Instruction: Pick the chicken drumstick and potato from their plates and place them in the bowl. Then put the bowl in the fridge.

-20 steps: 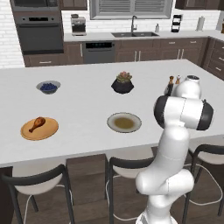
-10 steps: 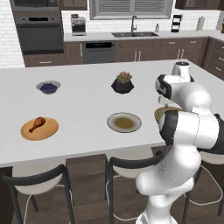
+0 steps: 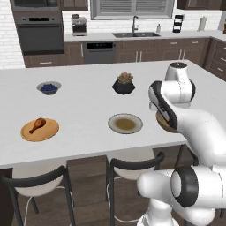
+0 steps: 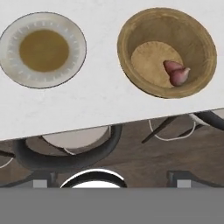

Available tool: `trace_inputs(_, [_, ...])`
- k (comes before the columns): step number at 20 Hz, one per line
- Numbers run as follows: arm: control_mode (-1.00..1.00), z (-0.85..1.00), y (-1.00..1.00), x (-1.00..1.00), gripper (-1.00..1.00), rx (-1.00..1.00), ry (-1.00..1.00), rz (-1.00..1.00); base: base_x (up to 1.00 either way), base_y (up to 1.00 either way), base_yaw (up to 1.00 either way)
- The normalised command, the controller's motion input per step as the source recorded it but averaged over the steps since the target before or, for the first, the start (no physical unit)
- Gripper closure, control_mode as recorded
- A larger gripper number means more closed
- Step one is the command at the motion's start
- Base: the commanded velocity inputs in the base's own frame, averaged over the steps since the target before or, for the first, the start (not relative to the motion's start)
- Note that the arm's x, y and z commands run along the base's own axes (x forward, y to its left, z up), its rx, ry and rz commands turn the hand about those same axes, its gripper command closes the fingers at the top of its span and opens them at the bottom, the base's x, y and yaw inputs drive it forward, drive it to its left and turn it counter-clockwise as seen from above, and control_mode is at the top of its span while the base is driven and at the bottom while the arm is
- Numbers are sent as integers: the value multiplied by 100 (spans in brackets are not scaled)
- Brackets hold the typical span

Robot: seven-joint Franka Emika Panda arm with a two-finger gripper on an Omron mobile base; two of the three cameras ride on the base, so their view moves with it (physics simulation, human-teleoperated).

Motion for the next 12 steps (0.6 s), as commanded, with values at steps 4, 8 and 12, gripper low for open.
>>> trace_inputs(4, [-100, 37, 36, -100, -100, 3, -10, 0, 0, 0, 0])
trace_inputs(8, [-100, 65, 23, -100, -100, 1, -1, 0, 0, 0, 0])
trace_inputs(12, [-100, 20, 59, -65, -100, 1, 0, 6, 0, 0, 0])
